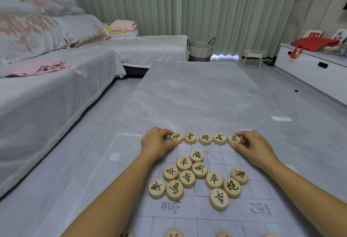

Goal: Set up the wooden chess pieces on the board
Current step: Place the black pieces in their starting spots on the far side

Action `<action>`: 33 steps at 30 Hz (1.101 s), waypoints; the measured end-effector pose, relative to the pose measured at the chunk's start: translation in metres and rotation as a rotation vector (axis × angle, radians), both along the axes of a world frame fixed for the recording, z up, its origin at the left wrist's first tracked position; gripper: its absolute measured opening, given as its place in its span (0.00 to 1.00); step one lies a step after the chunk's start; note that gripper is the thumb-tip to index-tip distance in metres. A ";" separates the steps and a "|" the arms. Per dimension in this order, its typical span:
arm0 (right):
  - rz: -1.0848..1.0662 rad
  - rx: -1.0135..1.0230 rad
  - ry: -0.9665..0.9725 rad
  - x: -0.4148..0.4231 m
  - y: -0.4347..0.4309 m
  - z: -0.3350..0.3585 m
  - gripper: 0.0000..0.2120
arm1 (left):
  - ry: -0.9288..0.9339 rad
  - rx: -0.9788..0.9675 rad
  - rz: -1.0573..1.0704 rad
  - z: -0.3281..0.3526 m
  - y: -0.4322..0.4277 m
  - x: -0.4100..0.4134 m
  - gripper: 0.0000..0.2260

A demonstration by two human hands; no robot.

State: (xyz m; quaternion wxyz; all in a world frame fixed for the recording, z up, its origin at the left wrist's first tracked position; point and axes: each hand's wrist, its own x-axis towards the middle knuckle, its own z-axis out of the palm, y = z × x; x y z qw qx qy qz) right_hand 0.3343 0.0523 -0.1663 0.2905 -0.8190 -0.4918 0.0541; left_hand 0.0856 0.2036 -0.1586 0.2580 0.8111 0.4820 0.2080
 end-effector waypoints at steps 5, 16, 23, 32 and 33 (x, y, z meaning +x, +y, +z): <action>0.001 0.005 -0.004 0.000 0.000 0.000 0.17 | 0.000 0.010 0.003 -0.001 0.000 0.000 0.18; 0.009 0.014 -0.012 0.002 0.002 -0.002 0.17 | 0.029 0.041 -0.033 0.000 -0.001 0.001 0.16; 0.007 0.020 -0.017 0.003 0.000 -0.003 0.17 | -0.079 -0.034 -0.140 0.001 -0.002 -0.011 0.17; 0.007 0.032 -0.013 0.002 0.000 -0.003 0.17 | -0.112 -0.014 -0.085 -0.001 -0.001 -0.010 0.14; 0.007 0.033 -0.011 0.001 0.001 -0.002 0.17 | -0.095 -0.008 -0.060 -0.002 -0.001 -0.008 0.14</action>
